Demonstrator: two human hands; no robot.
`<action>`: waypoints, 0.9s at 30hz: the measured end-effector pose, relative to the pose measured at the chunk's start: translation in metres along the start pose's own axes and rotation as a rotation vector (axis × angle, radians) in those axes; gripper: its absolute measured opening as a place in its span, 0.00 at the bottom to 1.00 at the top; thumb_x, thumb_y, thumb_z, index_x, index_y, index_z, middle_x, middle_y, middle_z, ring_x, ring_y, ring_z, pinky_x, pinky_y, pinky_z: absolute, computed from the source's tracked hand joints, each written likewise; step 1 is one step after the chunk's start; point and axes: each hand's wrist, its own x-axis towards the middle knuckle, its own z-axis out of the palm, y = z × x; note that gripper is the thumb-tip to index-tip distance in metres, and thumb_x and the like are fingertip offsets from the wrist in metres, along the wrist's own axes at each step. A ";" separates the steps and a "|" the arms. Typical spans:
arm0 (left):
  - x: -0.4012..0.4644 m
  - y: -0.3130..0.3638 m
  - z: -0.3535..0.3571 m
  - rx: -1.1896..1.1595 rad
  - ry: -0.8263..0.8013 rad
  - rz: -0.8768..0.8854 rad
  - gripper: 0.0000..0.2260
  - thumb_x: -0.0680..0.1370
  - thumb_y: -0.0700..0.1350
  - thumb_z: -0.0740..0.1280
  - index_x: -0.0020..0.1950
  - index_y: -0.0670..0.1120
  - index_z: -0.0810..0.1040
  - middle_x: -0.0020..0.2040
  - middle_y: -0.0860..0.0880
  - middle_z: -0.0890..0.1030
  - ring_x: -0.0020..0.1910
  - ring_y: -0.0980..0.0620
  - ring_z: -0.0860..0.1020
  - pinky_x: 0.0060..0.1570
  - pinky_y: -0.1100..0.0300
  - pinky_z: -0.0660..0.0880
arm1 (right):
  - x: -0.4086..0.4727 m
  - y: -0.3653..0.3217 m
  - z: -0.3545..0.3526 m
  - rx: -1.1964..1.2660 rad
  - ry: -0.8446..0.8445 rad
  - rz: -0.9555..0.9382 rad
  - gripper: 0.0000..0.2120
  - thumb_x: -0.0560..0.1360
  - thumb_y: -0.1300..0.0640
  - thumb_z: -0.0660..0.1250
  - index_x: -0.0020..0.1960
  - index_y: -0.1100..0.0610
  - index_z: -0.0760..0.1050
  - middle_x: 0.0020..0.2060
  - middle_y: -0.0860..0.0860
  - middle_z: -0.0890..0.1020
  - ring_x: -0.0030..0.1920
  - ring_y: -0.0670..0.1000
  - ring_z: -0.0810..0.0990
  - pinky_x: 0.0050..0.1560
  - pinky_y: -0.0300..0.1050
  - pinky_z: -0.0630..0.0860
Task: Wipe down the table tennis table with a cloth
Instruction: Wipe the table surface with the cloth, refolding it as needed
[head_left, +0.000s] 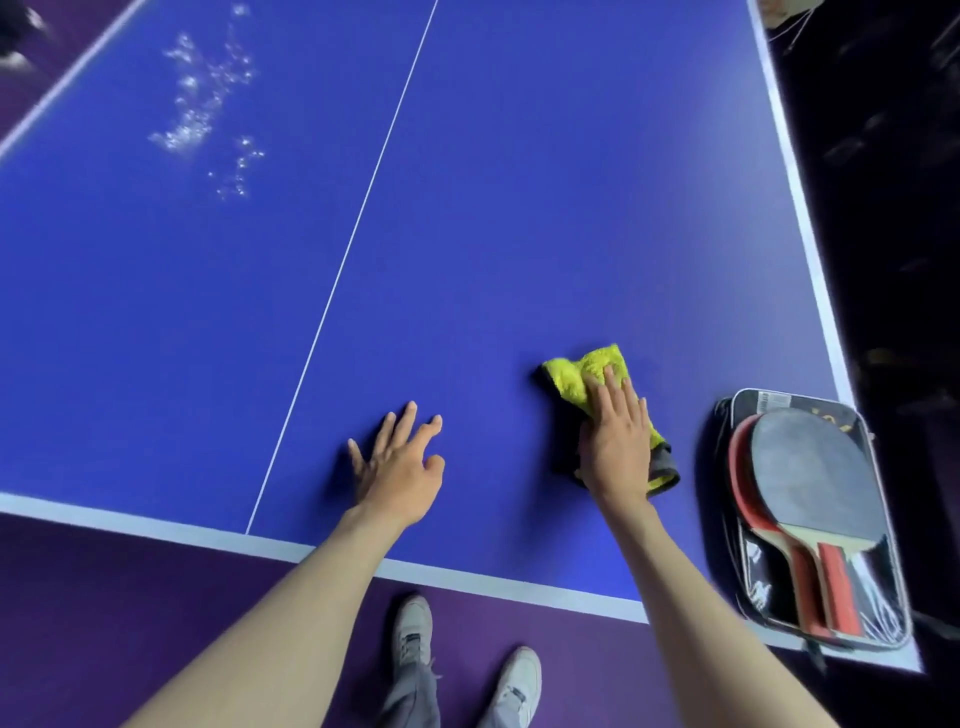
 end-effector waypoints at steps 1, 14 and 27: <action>0.000 0.001 -0.003 0.016 0.016 0.002 0.24 0.84 0.48 0.54 0.80 0.61 0.59 0.84 0.56 0.47 0.82 0.52 0.45 0.77 0.32 0.41 | -0.021 -0.006 -0.002 0.022 -0.005 -0.014 0.35 0.72 0.71 0.66 0.77 0.53 0.70 0.80 0.53 0.66 0.81 0.59 0.63 0.80 0.62 0.59; 0.028 0.024 -0.047 0.240 -0.034 0.138 0.20 0.84 0.48 0.56 0.76 0.51 0.63 0.74 0.49 0.65 0.69 0.44 0.67 0.63 0.42 0.69 | -0.094 -0.036 -0.014 0.031 -0.173 0.051 0.42 0.74 0.72 0.65 0.82 0.45 0.62 0.83 0.46 0.58 0.84 0.51 0.53 0.82 0.61 0.54; 0.108 0.144 -0.034 0.112 -0.050 0.310 0.30 0.83 0.41 0.58 0.83 0.56 0.51 0.84 0.50 0.43 0.82 0.42 0.45 0.75 0.32 0.55 | 0.121 0.013 0.008 -0.123 -0.116 0.129 0.38 0.77 0.70 0.60 0.84 0.55 0.55 0.83 0.59 0.56 0.83 0.61 0.53 0.81 0.65 0.54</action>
